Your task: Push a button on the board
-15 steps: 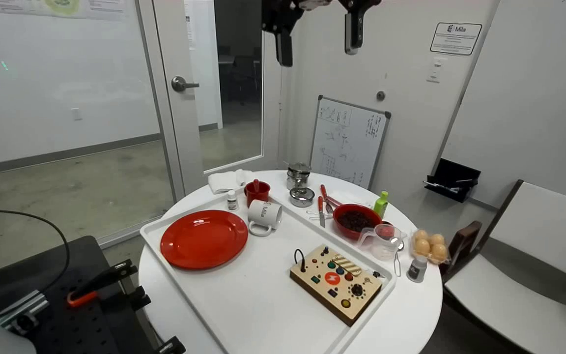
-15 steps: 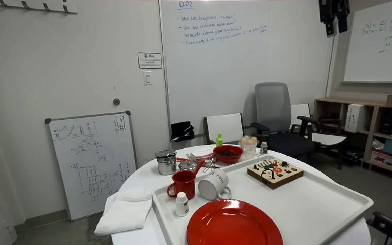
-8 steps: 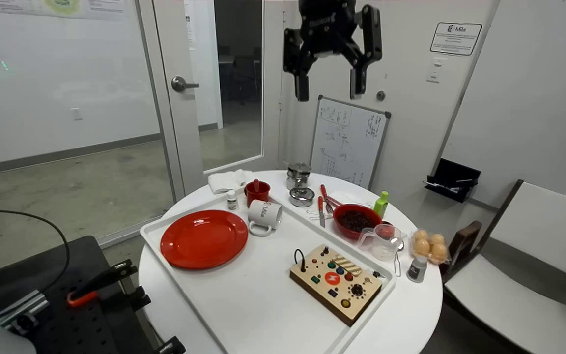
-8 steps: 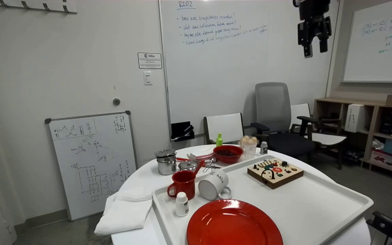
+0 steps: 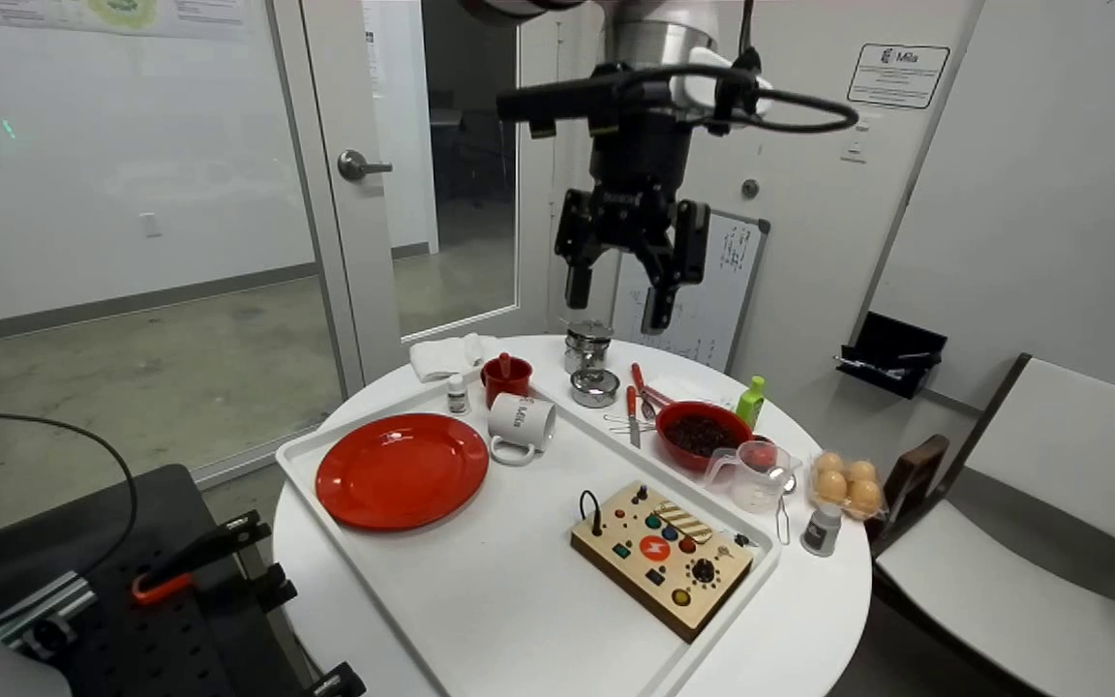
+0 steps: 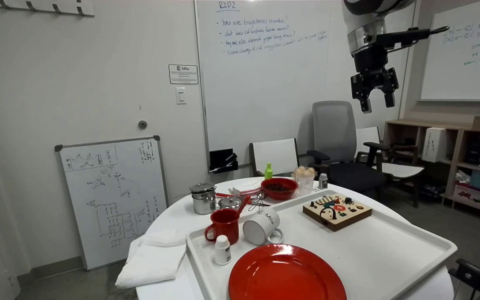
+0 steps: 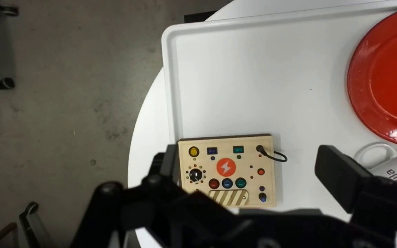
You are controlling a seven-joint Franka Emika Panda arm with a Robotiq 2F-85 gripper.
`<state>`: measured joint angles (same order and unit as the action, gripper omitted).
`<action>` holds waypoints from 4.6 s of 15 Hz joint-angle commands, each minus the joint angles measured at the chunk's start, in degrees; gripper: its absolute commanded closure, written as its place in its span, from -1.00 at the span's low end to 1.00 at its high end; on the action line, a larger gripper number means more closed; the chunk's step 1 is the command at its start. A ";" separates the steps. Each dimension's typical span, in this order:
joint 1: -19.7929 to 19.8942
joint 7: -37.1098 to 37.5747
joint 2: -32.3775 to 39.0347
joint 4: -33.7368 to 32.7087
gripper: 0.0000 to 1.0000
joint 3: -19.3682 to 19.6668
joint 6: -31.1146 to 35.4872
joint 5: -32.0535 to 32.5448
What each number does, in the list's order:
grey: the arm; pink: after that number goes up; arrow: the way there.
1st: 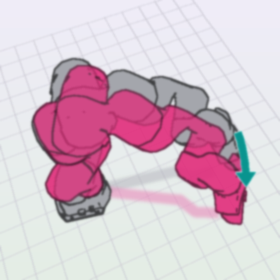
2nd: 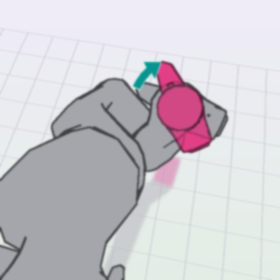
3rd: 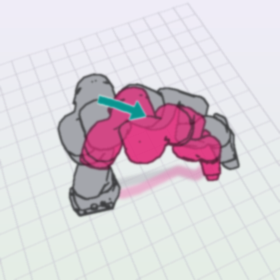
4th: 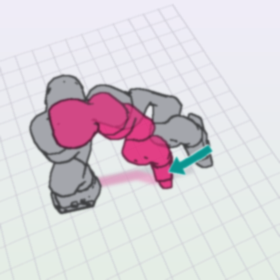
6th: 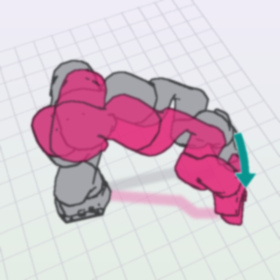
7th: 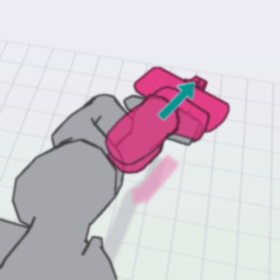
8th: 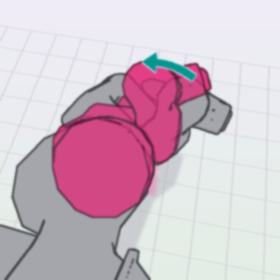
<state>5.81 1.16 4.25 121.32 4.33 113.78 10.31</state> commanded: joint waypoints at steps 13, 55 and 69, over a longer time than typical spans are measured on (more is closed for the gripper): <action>-1.42 -1.61 15.62 -9.29 -1.00 -0.74 4.99 -0.57; -0.23 -4.04 45.36 -25.62 0.87 -2.97 15.46 -9.51; -0.82 -3.43 49.85 -29.16 1.00 -2.64 22.07 -9.35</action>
<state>5.52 -2.58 52.01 94.37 1.48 134.42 1.19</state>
